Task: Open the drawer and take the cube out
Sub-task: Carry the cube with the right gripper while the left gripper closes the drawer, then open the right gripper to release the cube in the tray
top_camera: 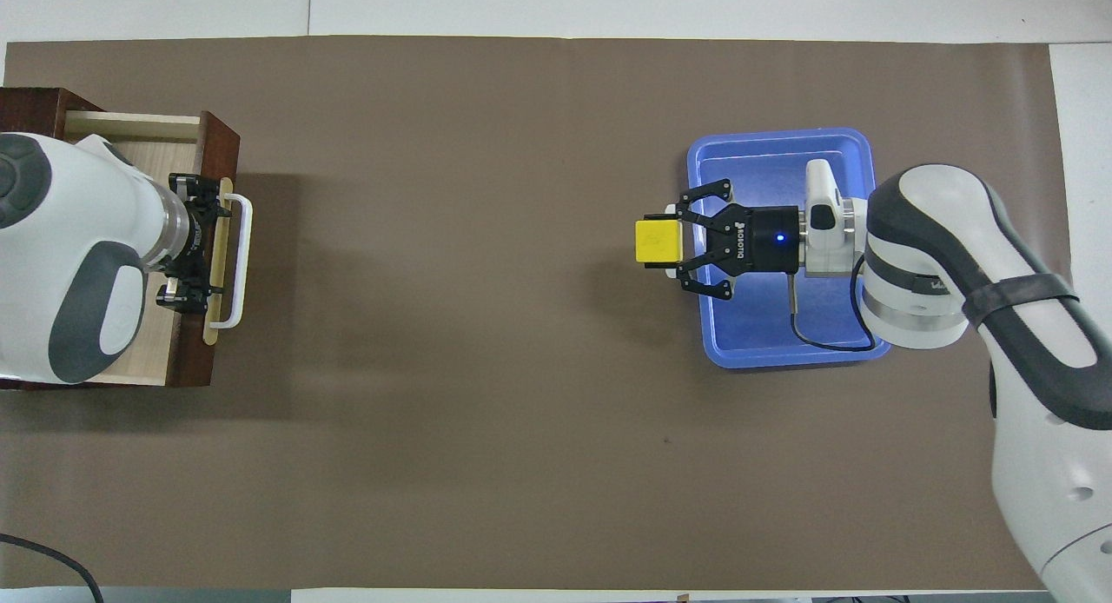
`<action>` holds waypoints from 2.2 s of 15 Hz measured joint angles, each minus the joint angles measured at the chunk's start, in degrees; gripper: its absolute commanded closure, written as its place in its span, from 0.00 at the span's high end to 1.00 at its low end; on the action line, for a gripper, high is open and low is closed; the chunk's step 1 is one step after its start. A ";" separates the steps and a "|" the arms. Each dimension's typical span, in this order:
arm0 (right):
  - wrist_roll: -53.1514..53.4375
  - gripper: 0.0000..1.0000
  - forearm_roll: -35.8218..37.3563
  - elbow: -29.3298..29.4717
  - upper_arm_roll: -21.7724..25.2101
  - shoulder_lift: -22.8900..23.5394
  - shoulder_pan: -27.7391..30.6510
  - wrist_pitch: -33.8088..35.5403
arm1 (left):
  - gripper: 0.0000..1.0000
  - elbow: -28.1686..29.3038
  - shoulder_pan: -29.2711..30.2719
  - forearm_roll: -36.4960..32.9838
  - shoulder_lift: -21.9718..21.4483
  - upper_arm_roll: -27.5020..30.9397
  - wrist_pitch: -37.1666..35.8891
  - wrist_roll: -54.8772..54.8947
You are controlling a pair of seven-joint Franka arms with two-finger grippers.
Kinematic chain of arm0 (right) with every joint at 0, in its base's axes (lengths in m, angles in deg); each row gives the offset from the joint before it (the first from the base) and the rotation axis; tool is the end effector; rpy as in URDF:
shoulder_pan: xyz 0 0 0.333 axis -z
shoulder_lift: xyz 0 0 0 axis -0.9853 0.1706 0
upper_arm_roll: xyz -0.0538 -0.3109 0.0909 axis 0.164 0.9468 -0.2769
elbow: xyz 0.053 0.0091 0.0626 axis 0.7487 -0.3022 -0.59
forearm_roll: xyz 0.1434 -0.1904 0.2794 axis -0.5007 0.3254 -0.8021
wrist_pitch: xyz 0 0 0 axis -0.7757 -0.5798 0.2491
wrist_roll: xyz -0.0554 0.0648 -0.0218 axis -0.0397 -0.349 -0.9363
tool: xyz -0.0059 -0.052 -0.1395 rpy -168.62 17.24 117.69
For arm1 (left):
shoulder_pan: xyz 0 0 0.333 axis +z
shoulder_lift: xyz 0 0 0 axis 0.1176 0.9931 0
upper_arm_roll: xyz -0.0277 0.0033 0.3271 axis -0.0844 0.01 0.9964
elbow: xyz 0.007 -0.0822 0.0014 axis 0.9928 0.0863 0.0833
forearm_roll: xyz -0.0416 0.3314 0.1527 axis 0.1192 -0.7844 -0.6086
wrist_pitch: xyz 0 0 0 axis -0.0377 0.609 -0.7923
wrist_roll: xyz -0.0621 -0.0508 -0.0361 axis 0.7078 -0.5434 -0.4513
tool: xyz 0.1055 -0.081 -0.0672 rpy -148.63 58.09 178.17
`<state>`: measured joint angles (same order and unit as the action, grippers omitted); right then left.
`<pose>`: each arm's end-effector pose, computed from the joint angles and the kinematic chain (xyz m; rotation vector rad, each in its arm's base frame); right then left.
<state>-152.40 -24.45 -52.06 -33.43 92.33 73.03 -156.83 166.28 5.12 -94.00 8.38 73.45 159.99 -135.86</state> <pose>0.5716 0.1423 0.3250 -1.4385 -1.5536 -1.1571 0.5507 -0.0525 0.4148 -2.3641 -2.0284 -0.1765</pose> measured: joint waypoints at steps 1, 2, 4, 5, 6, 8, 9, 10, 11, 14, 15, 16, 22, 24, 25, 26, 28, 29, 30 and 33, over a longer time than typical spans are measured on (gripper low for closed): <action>0.15 0.00 1.56 -0.52 0.01 0.02 2.27 1.32 | 1.00 -0.06 1.56 -0.29 -0.03 -0.14 0.02 2.83; 0.24 0.00 2.78 -1.02 0.01 0.06 4.15 2.49 | 1.00 -0.15 3.06 0.16 -0.10 -0.38 0.17 5.05; 0.42 0.00 4.84 -1.82 0.01 0.45 7.41 4.57 | 1.00 -0.18 7.53 -0.86 0.04 -0.14 1.88 11.40; 0.42 0.00 5.31 -2.02 0.03 0.80 8.73 5.29 | 1.00 -0.19 10.08 -1.07 0.18 0.14 3.02 15.24; 0.42 0.00 5.91 -2.06 0.02 1.18 9.80 5.70 | 1.00 -0.20 12.29 -1.08 0.30 0.36 3.92 18.93; 0.43 0.00 7.33 -2.25 0.04 1.63 11.38 5.79 | 1.00 -0.23 14.15 -0.05 -0.11 -0.27 3.91 22.04; 0.48 0.00 8.23 -2.63 0.06 1.68 11.93 5.79 | 1.00 -0.29 14.15 -0.19 -0.18 -0.40 3.76 23.20; 0.50 0.00 8.83 -3.19 0.10 1.69 12.39 5.79 | 1.00 -0.55 14.13 -0.27 -0.16 -0.53 3.01 24.19; 0.50 0.00 9.34 -3.82 0.12 1.69 12.81 5.74 | 1.00 -1.31 14.09 -0.34 -0.14 -0.73 1.29 25.35; 0.05 0.00 10.81 -4.73 0.33 1.70 13.04 2.20 | 1.00 -6.93 13.82 -0.63 -0.74 -1.97 -8.06 33.60; -0.59 0.00 11.02 -4.76 0.34 1.70 13.05 0.67 | 1.00 -8.37 13.45 -0.63 -1.60 -2.43 -11.04 37.43; -1.31 0.00 11.08 -4.77 0.35 1.70 13.05 -0.52 | 1.00 -9.38 12.46 -0.63 -2.75 -2.58 -13.96 41.40; -7.86 0.00 11.11 -4.97 0.44 1.72 13.80 -3.56 | 1.00 -10.63 6.54 2.00 -9.30 -2.99 -28.41 64.99; -9.07 0.65 11.11 -4.97 0.44 1.72 14.09 -3.57 | 1.00 -12.29 5.49 2.79 -9.56 -3.05 -31.13 70.09; -9.31 1.00 11.11 -4.97 0.44 1.72 14.15 -3.57 | 1.00 -12.93 4.90 2.94 -9.55 -2.98 -31.91 71.17; -9.39 1.00 11.12 -4.96 0.42 1.72 14.15 -3.56 | 1.00 -13.28 4.17 3.07 -9.53 -2.90 -32.36 71.80; -9.42 1.00 11.12 -4.94 0.32 1.72 14.15 -3.56 | 1.00 -13.53 2.93 3.13 -9.33 -2.73 -32.61 72.78; -9.42 1.00 11.12 -4.93 0.26 1.72 14.15 -3.55 | 1.00 -13.97 2.68 3.16 -8.91 -2.66 -32.89 73.29; -9.43 1.00 11.12 -4.89 0.20 1.72 14.14 -3.55 | 1.00 -14.73 2.67 3.25 -8.26 -2.59 -33.48 73.70; -9.43 1.00 11.12 -4.80 0.08 1.72 14.14 -3.55 | 1.00 -16.75 2.66 3.61 -6.42 -2.39 -34.68 74.81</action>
<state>-161.83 -13.33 -56.86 -33.35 94.05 87.17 -160.38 149.53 7.79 -90.39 1.96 71.06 125.31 -61.04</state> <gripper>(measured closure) 0.000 0.000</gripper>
